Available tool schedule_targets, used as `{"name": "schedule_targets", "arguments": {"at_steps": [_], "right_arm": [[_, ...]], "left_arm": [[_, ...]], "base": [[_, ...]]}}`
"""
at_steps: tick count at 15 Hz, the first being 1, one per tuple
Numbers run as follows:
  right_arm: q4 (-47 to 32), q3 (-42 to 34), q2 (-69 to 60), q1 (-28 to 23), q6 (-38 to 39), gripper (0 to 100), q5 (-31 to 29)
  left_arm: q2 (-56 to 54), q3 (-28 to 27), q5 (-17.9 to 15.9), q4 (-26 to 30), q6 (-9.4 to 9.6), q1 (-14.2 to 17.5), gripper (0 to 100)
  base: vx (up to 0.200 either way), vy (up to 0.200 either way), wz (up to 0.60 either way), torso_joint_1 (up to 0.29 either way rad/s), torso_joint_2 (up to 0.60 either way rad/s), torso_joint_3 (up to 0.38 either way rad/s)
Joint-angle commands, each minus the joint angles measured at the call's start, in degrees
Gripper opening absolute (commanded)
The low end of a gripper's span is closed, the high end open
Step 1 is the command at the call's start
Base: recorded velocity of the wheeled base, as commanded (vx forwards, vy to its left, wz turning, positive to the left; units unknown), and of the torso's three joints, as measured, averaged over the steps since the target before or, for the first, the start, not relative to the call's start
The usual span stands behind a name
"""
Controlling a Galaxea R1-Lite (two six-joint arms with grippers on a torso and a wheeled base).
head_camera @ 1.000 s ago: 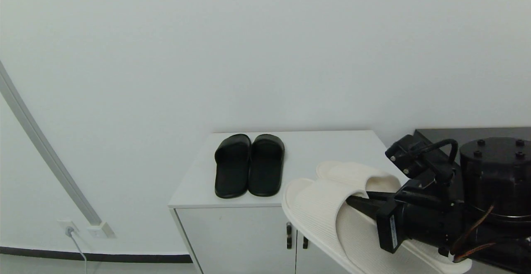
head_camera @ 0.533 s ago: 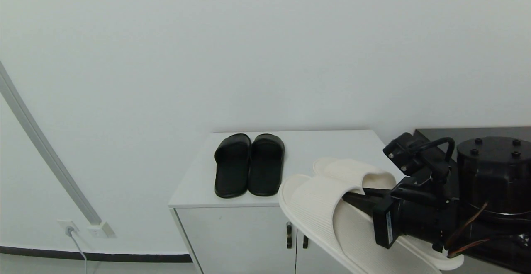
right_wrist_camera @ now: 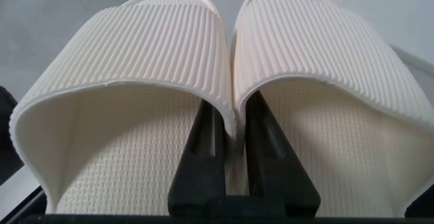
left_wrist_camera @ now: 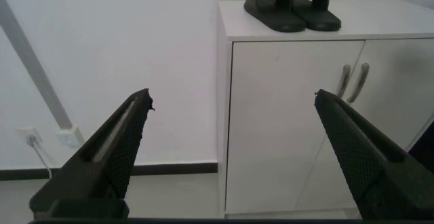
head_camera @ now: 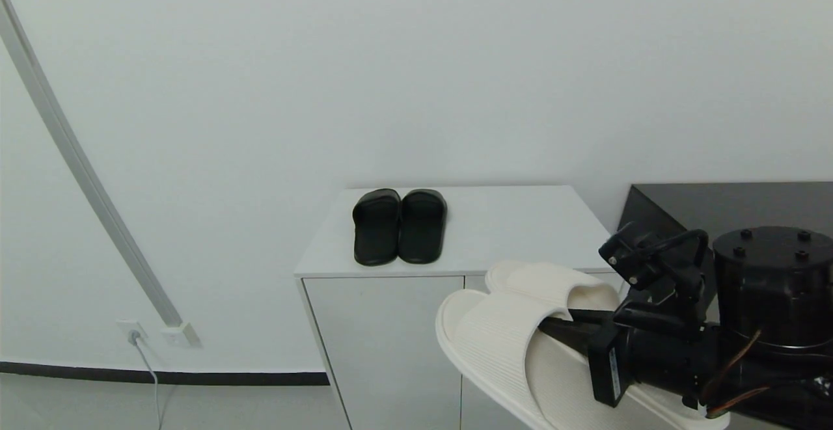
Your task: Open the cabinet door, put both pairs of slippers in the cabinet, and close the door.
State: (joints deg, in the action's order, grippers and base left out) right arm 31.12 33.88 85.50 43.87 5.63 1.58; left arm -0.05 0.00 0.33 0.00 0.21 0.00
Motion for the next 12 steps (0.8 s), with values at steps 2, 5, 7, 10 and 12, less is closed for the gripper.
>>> {"name": "schedule_targets", "arguments": {"at_steps": [2, 5, 7, 10, 12], "right_arm": [[0.0, -0.1, 0.2, -0.1, 0.0, 0, 0.2], [0.0, -0.3, 0.1, -0.1, 0.0, 0, 0.2], [0.1, -1.2, 0.1, -0.1, 0.0, 0, 0.3], [0.1, -1.4, 0.1, -0.1, -0.1, 0, 0.3], [0.1, -1.4, 0.0, -0.1, -0.1, 0, 0.3]], "left_arm": [[0.0, 0.0, 0.0, 0.0, -0.03, 0.0, 100], [0.0, 0.0, 0.0, 0.0, -0.03, 0.1, 100], [0.0, 0.0, 0.0, 0.0, -0.03, 0.0, 100], [0.0, 0.0, 0.0, 0.0, -0.03, 0.0, 100], [0.0, 0.0, 0.1, 0.0, -0.03, 0.0, 100]], "base": [[0.000, 0.000, 0.00, 0.000, 0.00, 0.000], [0.000, 0.000, 0.00, 0.000, 0.00, 0.000], [0.000, 0.000, 0.00, 0.000, 0.00, 0.000], [0.000, 0.000, 0.00, 0.000, 0.00, 0.000], [0.000, 0.000, 0.00, 0.000, 0.00, 0.000]]}}
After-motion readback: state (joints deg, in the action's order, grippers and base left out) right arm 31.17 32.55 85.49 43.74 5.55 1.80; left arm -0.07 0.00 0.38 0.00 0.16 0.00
